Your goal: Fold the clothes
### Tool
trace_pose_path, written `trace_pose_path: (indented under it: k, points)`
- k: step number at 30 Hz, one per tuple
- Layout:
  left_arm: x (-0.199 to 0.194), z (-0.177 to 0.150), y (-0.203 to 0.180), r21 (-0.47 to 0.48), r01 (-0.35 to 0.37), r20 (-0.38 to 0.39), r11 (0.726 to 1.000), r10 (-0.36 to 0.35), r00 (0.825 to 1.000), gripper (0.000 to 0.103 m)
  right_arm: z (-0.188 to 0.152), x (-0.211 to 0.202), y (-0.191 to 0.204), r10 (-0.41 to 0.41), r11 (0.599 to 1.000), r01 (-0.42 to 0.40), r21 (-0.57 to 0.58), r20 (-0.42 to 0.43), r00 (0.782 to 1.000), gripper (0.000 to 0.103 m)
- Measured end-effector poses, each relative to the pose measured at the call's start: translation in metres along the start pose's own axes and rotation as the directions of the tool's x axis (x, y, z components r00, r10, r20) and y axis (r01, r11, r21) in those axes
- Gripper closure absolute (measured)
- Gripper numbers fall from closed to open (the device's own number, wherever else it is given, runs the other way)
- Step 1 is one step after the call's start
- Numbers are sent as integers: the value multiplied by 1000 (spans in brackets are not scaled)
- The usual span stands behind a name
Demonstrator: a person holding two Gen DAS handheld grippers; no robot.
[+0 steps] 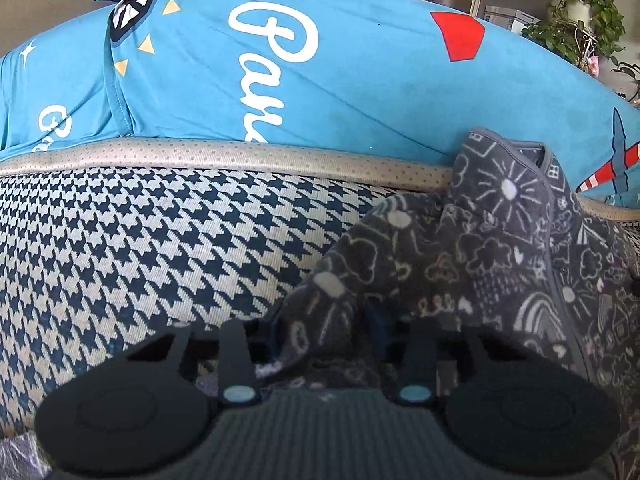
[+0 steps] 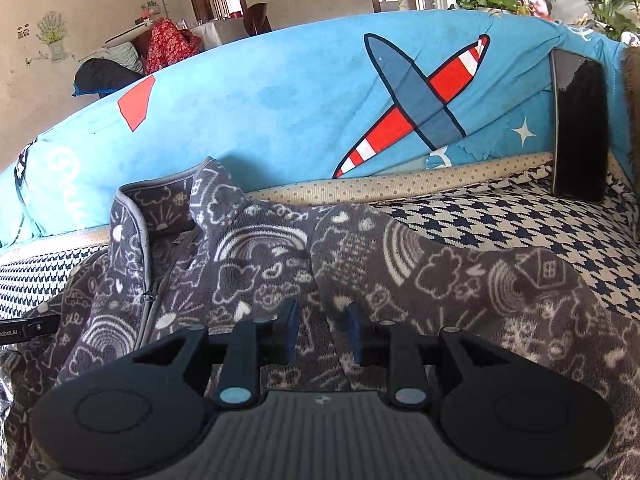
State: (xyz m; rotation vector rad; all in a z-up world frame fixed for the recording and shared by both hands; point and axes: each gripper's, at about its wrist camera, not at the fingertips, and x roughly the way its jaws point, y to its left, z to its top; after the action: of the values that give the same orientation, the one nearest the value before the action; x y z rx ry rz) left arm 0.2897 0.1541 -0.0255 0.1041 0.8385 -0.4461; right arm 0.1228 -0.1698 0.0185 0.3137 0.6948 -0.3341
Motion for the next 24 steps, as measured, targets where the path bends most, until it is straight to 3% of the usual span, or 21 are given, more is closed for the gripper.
trace_pose_path:
  k: [1,5,10,15,18,24]
  points:
    - [-3,1,-1,7,-19,8,1000,19,1000,81,0,0,0,-1,1000,1,0,-1,1000,77]
    - [-7,-1,-13,59,-68,40,996,66,997,93,0,0,1,-3,1000,3,-2,-1,1000,77]
    - [-13,-6,-33,138,-213,132,967,195,972,95,-1,0,1,-4,1000,4,3,-1,1000,77]
    - [-7,-2,-21,104,-325,150,940,308,939,96,0,0,0,4,1000,-4,10,-1,1000,76]
    - [-3,-3,-14,53,-341,135,939,331,934,96,0,1,-3,12,1000,-11,17,-3,1000,76]
    - [-16,5,2,-101,-245,109,964,256,961,80,0,3,-3,16,1000,-16,17,-2,1000,75]
